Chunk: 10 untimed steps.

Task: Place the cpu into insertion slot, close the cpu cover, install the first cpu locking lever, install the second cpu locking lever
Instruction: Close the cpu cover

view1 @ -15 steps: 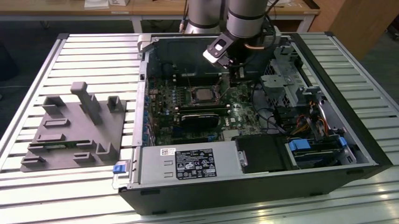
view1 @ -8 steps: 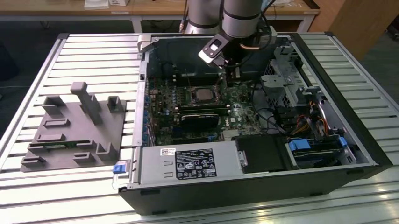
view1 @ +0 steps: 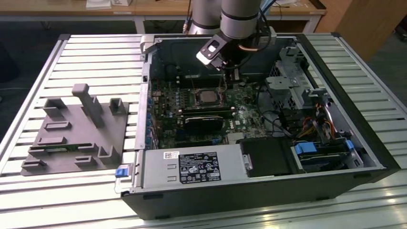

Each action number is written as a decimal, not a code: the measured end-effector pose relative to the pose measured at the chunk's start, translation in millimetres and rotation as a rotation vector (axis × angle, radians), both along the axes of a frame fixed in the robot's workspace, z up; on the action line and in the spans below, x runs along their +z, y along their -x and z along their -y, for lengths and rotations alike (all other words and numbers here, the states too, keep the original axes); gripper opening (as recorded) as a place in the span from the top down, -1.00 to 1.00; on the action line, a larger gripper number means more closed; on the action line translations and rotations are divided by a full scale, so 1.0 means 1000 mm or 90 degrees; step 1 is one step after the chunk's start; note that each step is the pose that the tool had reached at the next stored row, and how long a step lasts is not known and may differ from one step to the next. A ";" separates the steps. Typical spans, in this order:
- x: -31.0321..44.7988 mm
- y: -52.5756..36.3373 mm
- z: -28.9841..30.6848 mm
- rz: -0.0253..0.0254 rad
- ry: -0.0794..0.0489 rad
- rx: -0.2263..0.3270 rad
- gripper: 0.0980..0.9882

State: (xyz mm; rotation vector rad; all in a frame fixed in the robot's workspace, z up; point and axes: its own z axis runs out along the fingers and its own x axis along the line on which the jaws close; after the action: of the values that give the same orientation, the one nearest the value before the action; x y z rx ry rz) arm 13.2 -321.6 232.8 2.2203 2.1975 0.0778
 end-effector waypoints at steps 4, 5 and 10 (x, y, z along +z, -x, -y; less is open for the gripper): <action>0.0000 0.0060 0.0000 0.0000 0.000 0.000 0.98; 0.0000 0.0070 0.0000 0.0000 0.000 0.000 0.98; 0.0000 0.0089 0.0000 0.0000 0.000 0.000 0.98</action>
State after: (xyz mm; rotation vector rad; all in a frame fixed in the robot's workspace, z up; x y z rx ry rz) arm 4.4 -321.6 232.8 2.2201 2.1977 0.0778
